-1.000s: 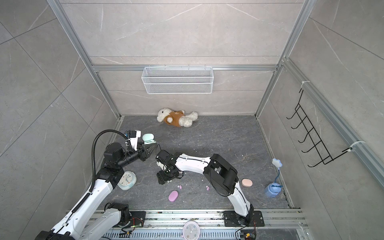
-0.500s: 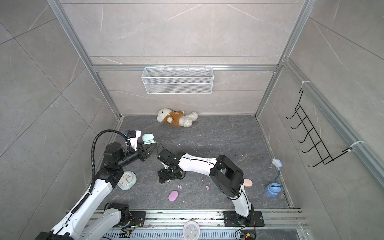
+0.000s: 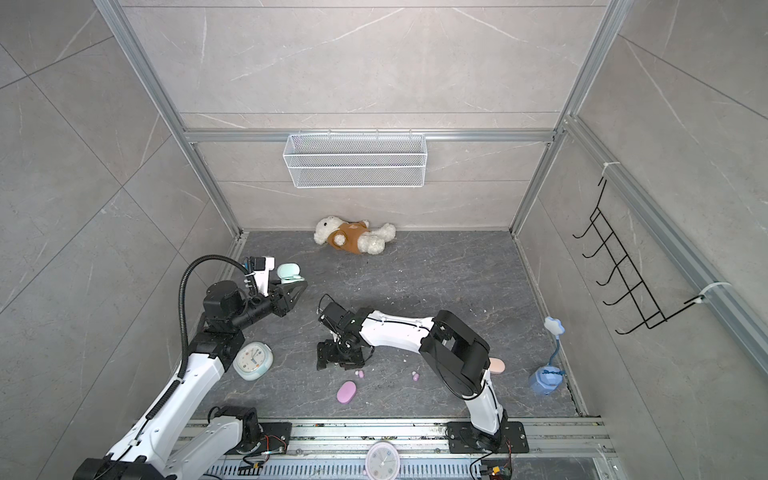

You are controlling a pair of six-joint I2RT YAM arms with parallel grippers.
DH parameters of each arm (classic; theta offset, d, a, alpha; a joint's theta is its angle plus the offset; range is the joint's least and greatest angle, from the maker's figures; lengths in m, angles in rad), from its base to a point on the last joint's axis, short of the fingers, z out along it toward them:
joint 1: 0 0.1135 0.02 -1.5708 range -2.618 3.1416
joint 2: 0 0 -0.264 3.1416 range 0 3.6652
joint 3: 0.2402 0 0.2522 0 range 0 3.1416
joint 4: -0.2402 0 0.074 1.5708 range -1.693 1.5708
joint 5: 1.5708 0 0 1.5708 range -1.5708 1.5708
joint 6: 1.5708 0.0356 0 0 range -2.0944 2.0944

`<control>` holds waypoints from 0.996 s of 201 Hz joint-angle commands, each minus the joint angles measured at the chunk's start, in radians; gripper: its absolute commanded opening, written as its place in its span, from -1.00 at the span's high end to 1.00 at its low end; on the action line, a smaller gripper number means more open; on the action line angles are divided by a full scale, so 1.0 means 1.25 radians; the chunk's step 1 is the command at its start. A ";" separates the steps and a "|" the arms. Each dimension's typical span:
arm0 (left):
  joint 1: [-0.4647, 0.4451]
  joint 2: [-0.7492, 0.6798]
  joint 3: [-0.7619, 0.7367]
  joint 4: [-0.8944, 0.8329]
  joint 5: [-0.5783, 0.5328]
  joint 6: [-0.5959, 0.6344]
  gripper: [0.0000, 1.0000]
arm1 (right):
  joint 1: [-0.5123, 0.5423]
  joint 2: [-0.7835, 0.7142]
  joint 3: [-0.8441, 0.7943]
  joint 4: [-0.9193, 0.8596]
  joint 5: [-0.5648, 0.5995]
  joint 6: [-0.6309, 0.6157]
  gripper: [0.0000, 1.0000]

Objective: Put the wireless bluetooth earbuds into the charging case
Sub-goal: 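Lower the right gripper over the second mint-green earbud on the table, then close the right gripper on the mint-green earbud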

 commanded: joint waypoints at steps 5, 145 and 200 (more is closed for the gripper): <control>0.007 0.002 0.041 0.040 0.020 0.010 0.67 | -0.002 0.035 0.040 -0.012 -0.015 0.009 -0.73; 0.010 -0.002 0.034 0.047 0.031 0.001 0.67 | -0.025 0.118 0.145 -0.082 0.007 -0.035 -0.77; 0.010 -0.004 0.031 0.046 0.036 -0.001 0.67 | -0.023 0.146 0.203 -0.142 0.039 -0.067 -0.70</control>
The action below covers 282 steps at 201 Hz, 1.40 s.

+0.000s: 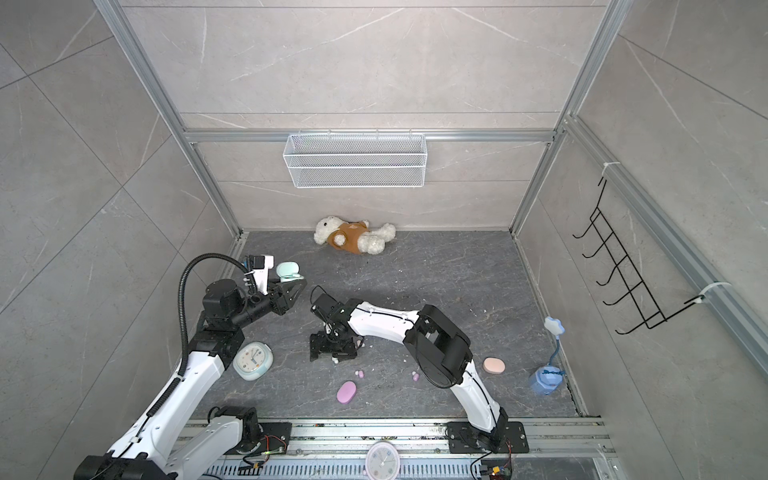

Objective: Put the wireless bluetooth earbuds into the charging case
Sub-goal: 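Close the right gripper on the mint-green earbud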

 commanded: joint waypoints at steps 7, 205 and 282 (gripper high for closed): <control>0.004 -0.009 0.028 0.040 0.031 -0.001 0.67 | -0.001 0.032 0.045 -0.072 0.040 -0.037 -0.67; 0.002 -0.086 -0.026 0.016 0.025 -0.028 0.66 | 0.045 0.094 0.139 -0.182 0.210 0.059 0.12; 0.002 -0.100 -0.024 0.006 0.022 -0.020 0.66 | 0.050 0.139 0.193 -0.256 0.220 0.060 0.41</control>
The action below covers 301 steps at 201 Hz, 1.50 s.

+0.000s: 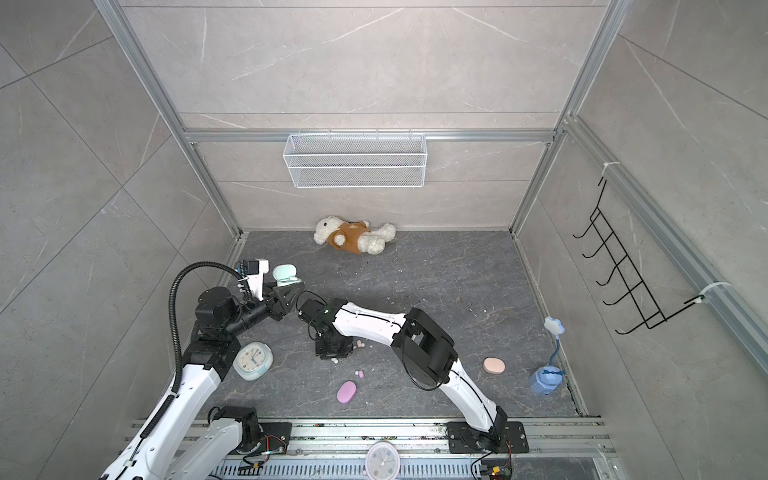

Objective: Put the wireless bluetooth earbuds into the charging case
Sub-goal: 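Close the right gripper on the mint-green earbud, then lift the earbud and carry it with the right gripper to the case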

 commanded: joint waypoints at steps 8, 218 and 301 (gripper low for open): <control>0.002 -0.017 0.004 0.008 0.009 0.002 0.66 | 0.009 0.047 0.029 -0.055 0.016 0.005 0.43; -0.084 0.051 0.013 0.011 0.052 0.052 0.63 | -0.034 -0.293 -0.245 0.133 0.033 0.027 0.67; -0.240 0.182 0.068 0.098 0.029 0.115 0.63 | -0.148 -0.638 -0.441 0.210 -0.041 0.052 0.67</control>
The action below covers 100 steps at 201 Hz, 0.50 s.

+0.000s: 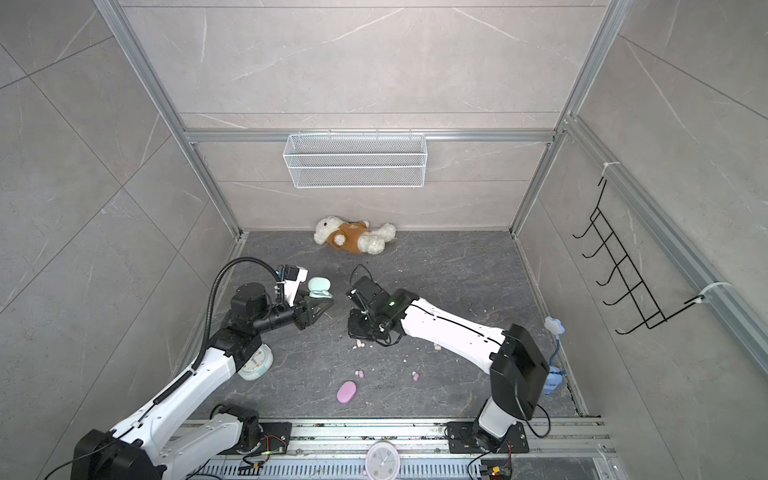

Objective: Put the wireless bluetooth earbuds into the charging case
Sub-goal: 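Lift the earbud and carry it with the right gripper to the case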

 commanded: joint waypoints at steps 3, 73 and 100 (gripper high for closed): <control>-0.043 0.038 0.058 0.090 0.003 0.051 0.63 | -0.032 -0.097 -0.030 0.020 -0.034 0.018 0.67; -0.136 0.142 0.097 0.288 0.038 0.091 0.63 | -0.115 -0.272 0.019 -0.007 -0.063 0.022 0.66; -0.171 0.180 0.129 0.319 0.054 0.118 0.63 | -0.133 -0.285 0.066 0.001 -0.077 0.012 0.65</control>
